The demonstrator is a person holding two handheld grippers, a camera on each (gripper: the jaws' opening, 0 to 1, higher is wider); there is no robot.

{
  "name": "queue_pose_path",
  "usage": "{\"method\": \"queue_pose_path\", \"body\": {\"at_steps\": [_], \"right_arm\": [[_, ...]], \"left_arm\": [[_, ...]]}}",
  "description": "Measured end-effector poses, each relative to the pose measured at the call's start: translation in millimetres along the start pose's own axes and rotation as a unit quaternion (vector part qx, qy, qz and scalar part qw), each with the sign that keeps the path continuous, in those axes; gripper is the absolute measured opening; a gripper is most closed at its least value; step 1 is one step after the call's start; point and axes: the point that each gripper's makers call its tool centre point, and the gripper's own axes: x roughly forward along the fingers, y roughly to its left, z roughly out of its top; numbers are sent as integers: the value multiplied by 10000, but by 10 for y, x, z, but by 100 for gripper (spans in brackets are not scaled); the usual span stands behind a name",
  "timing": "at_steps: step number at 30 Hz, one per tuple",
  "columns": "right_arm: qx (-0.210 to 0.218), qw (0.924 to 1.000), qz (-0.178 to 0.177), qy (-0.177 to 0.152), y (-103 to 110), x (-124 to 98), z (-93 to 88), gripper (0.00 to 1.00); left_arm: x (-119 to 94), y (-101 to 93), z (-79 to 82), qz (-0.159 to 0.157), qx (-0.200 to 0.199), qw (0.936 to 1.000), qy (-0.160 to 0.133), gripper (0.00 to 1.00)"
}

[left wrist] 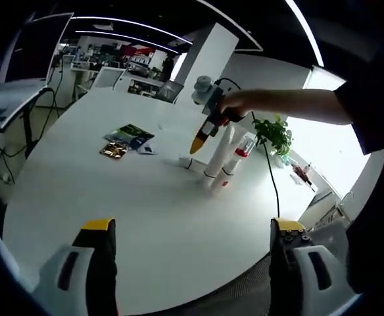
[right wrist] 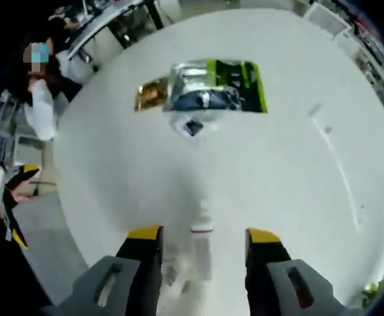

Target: Arrange the skincare products in the storage area until every visible bottle or jar stands upright without overlapping.

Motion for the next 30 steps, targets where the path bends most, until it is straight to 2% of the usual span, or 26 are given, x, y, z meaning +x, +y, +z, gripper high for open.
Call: {"method": "queue_pose_path", "body": {"at_steps": [4,7,12,17,22,30], "right_arm": [[-139,9992,-74,372,-57,55,-108,46],[-100,9987,62,496,-2,123,-157,46],[-207,9971,68,735,21,231,-240,46],[-306,9957,130,861,25,291,-267,47],[-355,9949,66,939,-11,329,-300,37],[-512,9939,47,977,9,382,-306,30]], "left_arm": [[15,10,-8,-18,-29,10000,19,92],[32,27,-19,-20,-54,10000,43,92],[41,44,-19,-27,-113,9999,39,92],[41,55,-23,-37,-165,9999,38,92],[44,69,-30,-30,-189,9998,48,92],[56,83,-41,-23,-195,9998,74,92]]}}
